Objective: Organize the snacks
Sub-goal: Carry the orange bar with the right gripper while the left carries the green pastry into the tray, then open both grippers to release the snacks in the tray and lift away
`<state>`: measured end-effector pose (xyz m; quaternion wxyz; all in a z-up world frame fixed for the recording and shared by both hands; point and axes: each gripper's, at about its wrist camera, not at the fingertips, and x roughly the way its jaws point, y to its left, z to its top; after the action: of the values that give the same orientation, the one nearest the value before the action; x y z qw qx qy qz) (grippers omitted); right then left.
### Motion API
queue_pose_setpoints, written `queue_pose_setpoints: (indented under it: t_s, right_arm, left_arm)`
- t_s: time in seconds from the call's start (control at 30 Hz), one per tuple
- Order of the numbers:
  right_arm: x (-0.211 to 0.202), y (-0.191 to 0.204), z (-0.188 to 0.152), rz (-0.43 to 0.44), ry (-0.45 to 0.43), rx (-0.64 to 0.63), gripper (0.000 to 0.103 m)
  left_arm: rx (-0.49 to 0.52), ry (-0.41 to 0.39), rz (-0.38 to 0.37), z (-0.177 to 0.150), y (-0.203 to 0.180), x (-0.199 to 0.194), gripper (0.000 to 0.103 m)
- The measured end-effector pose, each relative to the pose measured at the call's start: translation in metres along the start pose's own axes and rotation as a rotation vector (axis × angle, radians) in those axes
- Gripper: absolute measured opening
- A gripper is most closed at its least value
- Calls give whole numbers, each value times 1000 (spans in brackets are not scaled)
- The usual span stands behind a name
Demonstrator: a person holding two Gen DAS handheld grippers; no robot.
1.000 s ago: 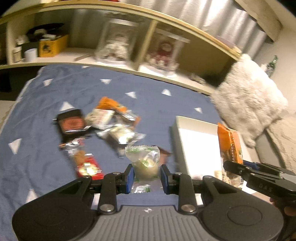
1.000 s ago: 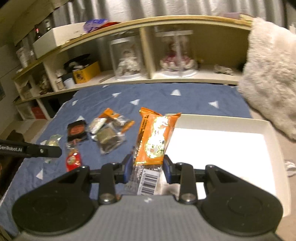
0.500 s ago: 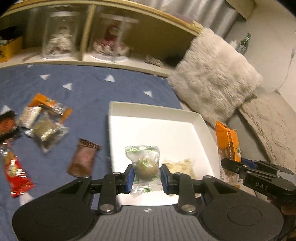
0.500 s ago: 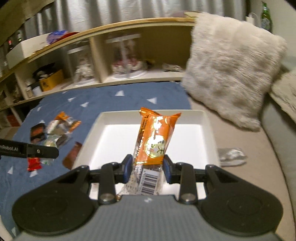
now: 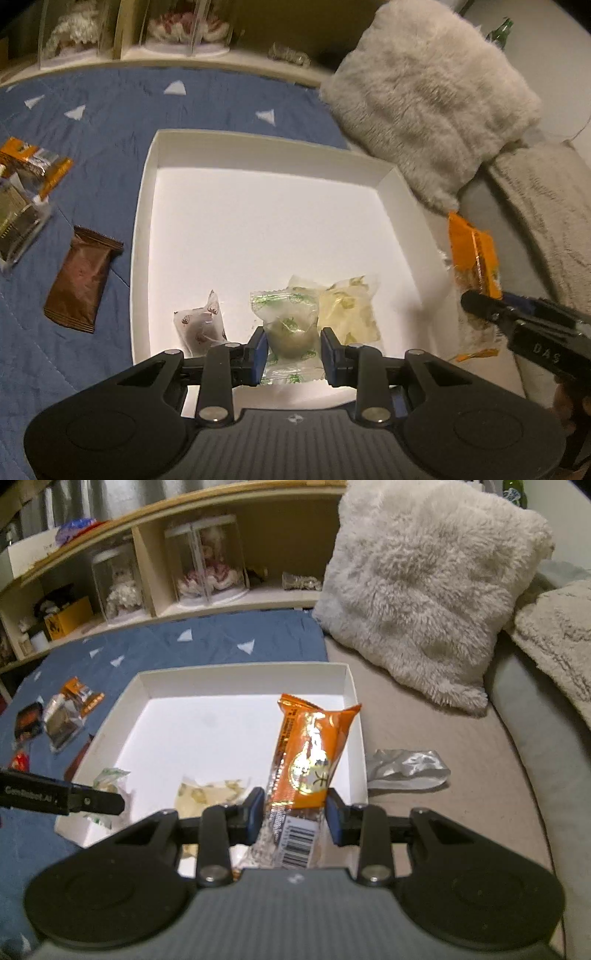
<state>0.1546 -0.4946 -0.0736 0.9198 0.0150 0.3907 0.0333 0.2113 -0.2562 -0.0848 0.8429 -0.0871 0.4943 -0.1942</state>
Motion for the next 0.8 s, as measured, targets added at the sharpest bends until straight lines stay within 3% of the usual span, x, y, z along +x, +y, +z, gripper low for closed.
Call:
queue_pose_setpoints:
  t_s: [0.3, 0.43, 0.5, 0.57, 0.8]
  right_arm:
    - [41, 3, 11, -17, 81, -41, 41]
    - [46, 1, 14, -47, 67, -38, 50]
    - [46, -1, 14, -45, 79, -27, 54]
    - [44, -3, 12, -37, 93, -4, 56]
    - [33, -7, 6, -31, 116, 66, 57]
  left_arm:
    - [-41, 52, 21, 5, 13, 26, 32]
    - [-44, 54, 33, 10, 12, 28, 35]
    - [-44, 65, 36, 11, 12, 29, 49]
    - [-42, 70, 31, 10, 12, 29, 56]
    - [-35, 81, 34, 7, 11, 22, 70]
